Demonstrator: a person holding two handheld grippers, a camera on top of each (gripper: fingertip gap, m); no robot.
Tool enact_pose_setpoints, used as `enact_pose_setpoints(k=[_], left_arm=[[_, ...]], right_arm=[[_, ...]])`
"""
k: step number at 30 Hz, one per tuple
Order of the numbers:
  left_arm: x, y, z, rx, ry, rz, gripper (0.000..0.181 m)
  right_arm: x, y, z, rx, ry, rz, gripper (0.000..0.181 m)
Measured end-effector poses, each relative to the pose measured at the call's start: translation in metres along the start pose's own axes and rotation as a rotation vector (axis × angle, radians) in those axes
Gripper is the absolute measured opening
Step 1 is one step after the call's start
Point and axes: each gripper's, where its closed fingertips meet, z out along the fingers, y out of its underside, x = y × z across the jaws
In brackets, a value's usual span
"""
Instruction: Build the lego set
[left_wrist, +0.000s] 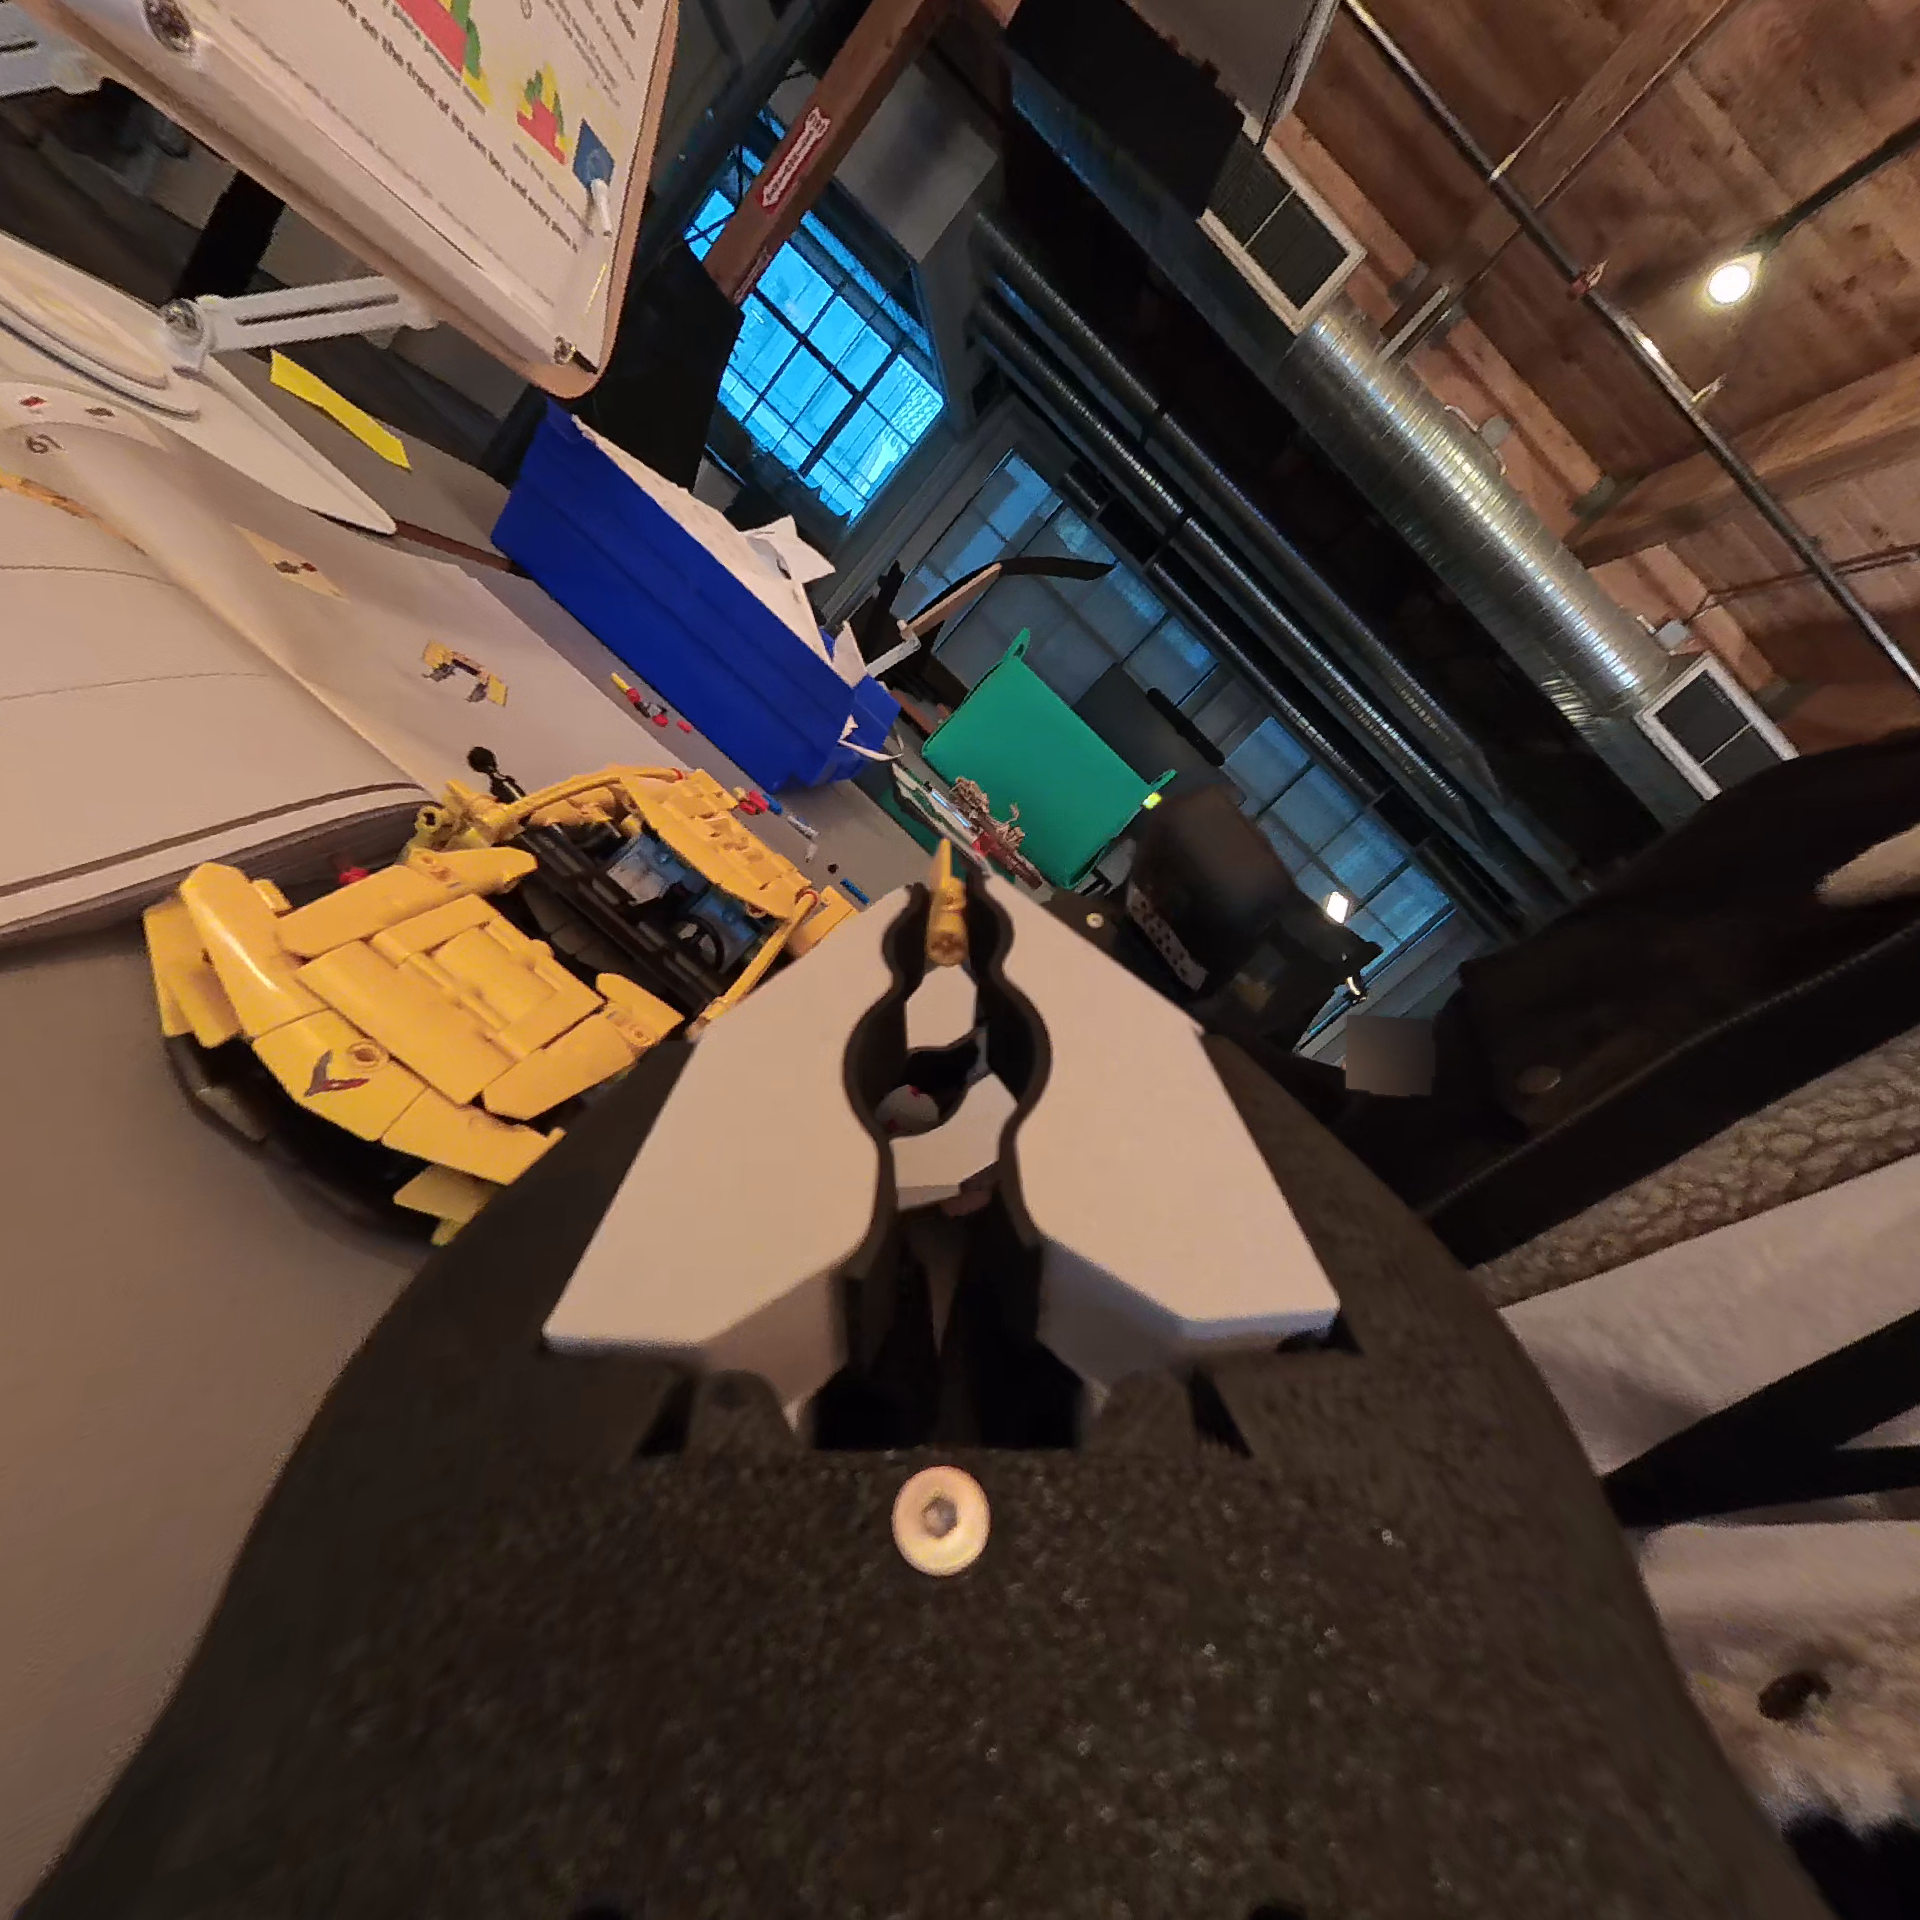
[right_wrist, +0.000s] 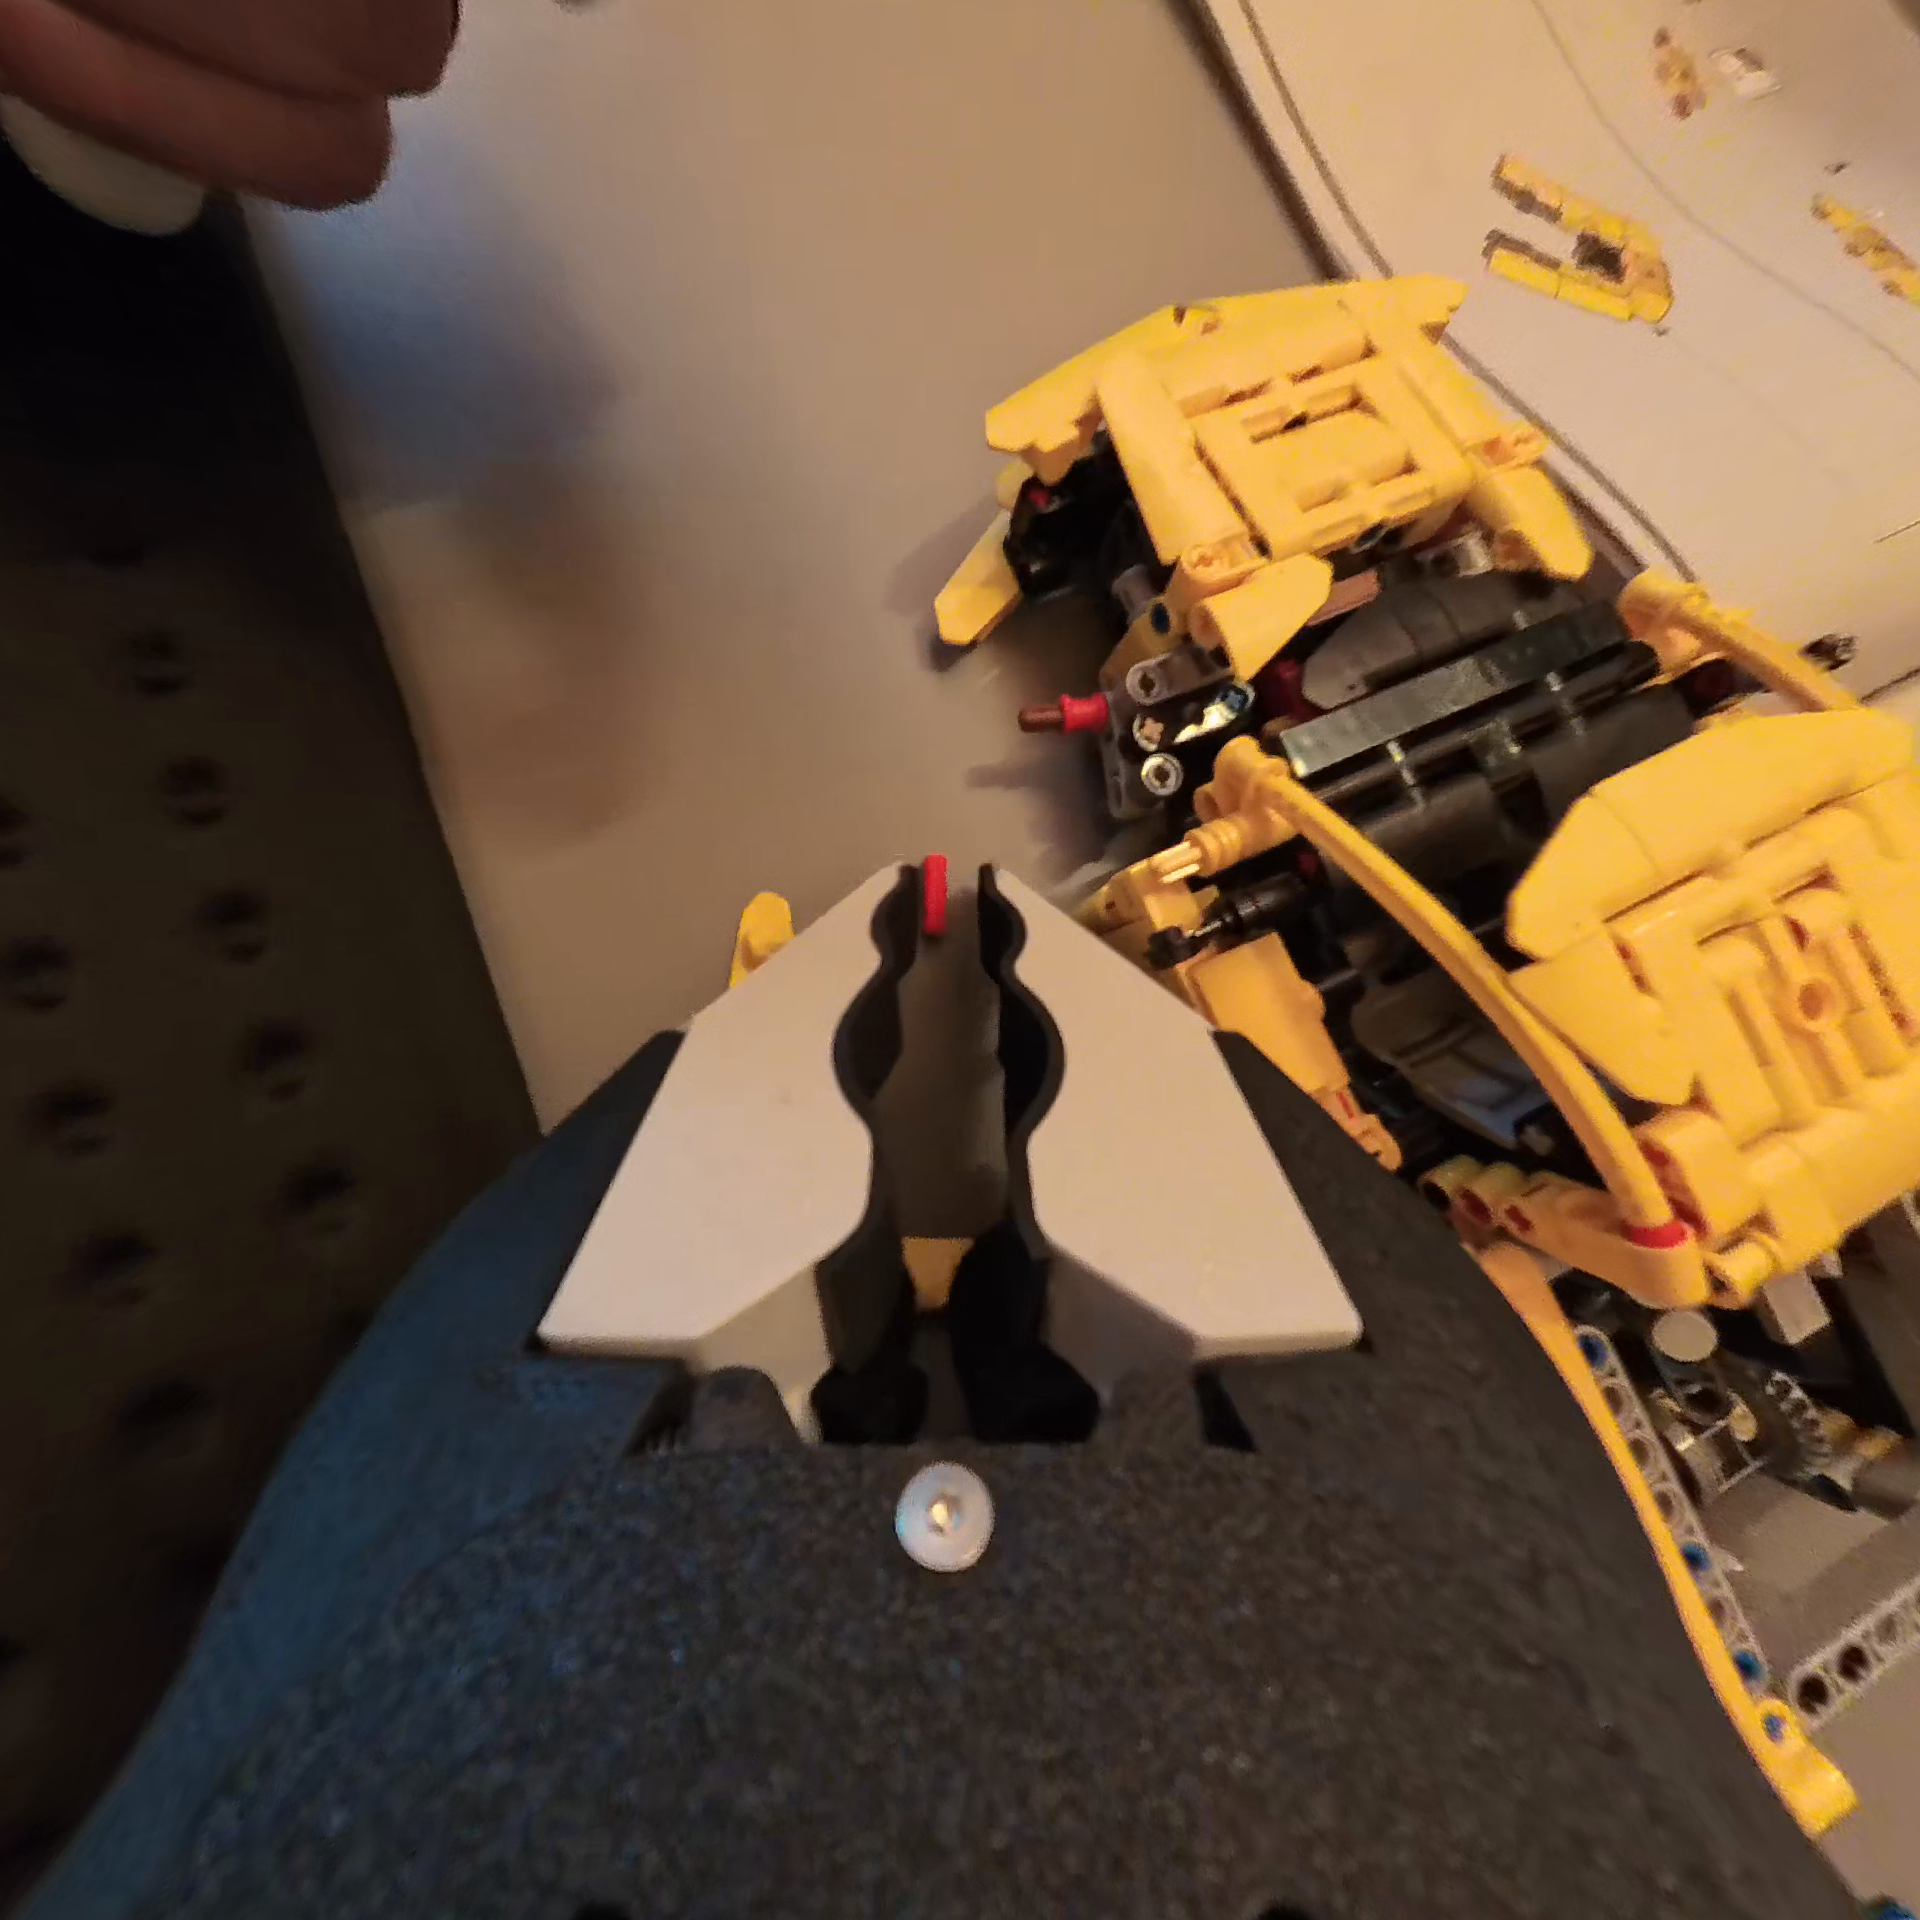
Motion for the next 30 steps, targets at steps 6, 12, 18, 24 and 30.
enact_pose_setpoints(k=[6, 12, 18, 24, 30], left_arm=[[-0.001, 0.005, 0.002, -0.026, -0.003, -0.005, 0.007], [0.003, 0.002, -0.001, 0.000, 0.071, -0.091, 0.007], [0.017, 0.006, 0.002, -0.023, 0.164, -0.118, 0.007], [0.025, 0.007, 0.003, -0.022, 0.194, -0.105, 0.007], [0.027, 0.015, 0.008, -0.065, 0.178, -0.054, 0.007]], right_arm=[[-0.005, 0.003, 0.001, 0.057, -0.045, 0.030, 0.005], [-0.006, -0.034, -0.030, 0.205, -0.081, -0.075, 0.004], [-0.006, -0.099, -0.088, 0.283, -0.128, -0.196, 0.003], [0.005, -0.106, -0.088, 0.251, -0.120, -0.183, 0.003], [-0.001, -0.103, -0.083, 0.214, -0.143, -0.223, 0.003]])
